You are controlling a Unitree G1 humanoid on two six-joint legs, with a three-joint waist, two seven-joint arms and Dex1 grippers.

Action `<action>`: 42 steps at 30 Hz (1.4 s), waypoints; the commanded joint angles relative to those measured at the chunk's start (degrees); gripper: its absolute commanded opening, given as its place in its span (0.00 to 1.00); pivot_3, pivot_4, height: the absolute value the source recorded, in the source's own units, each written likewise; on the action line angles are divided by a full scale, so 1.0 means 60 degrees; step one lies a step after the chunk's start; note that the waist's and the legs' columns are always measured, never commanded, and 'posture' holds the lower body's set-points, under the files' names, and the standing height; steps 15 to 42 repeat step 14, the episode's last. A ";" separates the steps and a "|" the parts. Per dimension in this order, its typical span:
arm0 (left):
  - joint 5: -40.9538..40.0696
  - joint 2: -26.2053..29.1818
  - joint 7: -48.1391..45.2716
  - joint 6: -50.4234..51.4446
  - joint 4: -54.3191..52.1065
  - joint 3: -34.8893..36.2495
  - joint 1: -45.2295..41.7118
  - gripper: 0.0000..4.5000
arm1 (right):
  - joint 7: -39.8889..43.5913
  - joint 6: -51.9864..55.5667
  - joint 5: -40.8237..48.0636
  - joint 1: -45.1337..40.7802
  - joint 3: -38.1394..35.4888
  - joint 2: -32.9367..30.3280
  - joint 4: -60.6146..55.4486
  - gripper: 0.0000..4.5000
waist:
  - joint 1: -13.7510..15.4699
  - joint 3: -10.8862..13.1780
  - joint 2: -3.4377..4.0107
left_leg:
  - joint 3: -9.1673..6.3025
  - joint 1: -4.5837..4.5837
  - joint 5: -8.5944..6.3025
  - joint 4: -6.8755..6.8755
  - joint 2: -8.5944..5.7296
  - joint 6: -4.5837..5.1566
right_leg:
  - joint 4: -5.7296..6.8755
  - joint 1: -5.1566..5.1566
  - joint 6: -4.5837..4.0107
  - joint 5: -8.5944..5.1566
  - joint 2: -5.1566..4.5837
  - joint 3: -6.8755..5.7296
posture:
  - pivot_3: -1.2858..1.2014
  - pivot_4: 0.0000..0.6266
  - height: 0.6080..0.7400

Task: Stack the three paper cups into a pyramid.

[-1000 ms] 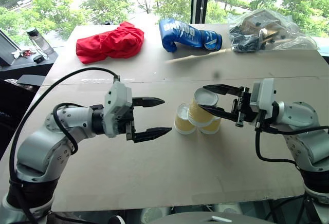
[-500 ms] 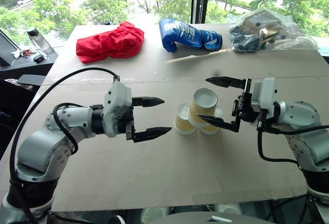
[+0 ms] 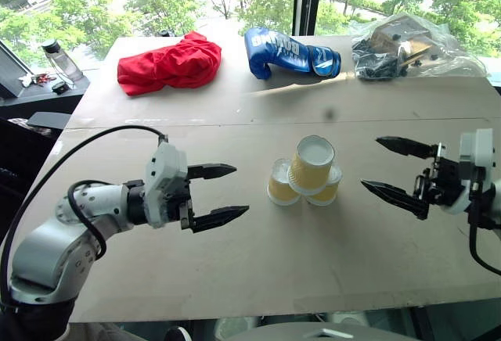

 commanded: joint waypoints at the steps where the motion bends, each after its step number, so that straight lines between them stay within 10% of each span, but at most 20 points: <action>1: 0.0768 -0.0344 0.0778 -0.0483 -0.0099 -0.0013 0.0508 1.00 | 0.0706 -0.1281 -0.0808 0.0407 -0.0115 0.0147 0.0802 0.99 | -0.0015 0.0009 -0.0002 | 0.0001 -0.0004 -0.0001 0.0000 0.0000 0.0002 | 0.0001 -0.0002 -0.0003 -0.0002 0.0000 0.0000 | 0.52 0.24 0.98; 14: 0.2986 -0.1757 0.2108 -0.2293 -0.0026 -0.0971 0.2436 1.00 | 0.1285 -0.3975 -0.2626 0.0100 0.0610 0.0586 0.3688 0.99 | 0.0002 0.0001 0.0003 | 0.0021 0.0012 0.0000 0.0016 0.0008 0.0001 | 0.0004 0.0000 -0.0071 0.0001 0.0002 0.0011 | 0.52 0.24 0.98; 42: 0.2986 -0.1757 0.2108 -0.2293 -0.0026 -0.0971 0.2436 1.00 | 0.1285 -0.3975 -0.2626 0.0100 0.0610 0.0586 0.3688 0.99 | 0.0002 0.0001 0.0003 | 0.0021 0.0012 0.0000 0.0016 0.0008 0.0001 | 0.0004 0.0000 -0.0071 0.0001 0.0002 0.0011 | 0.52 0.24 0.98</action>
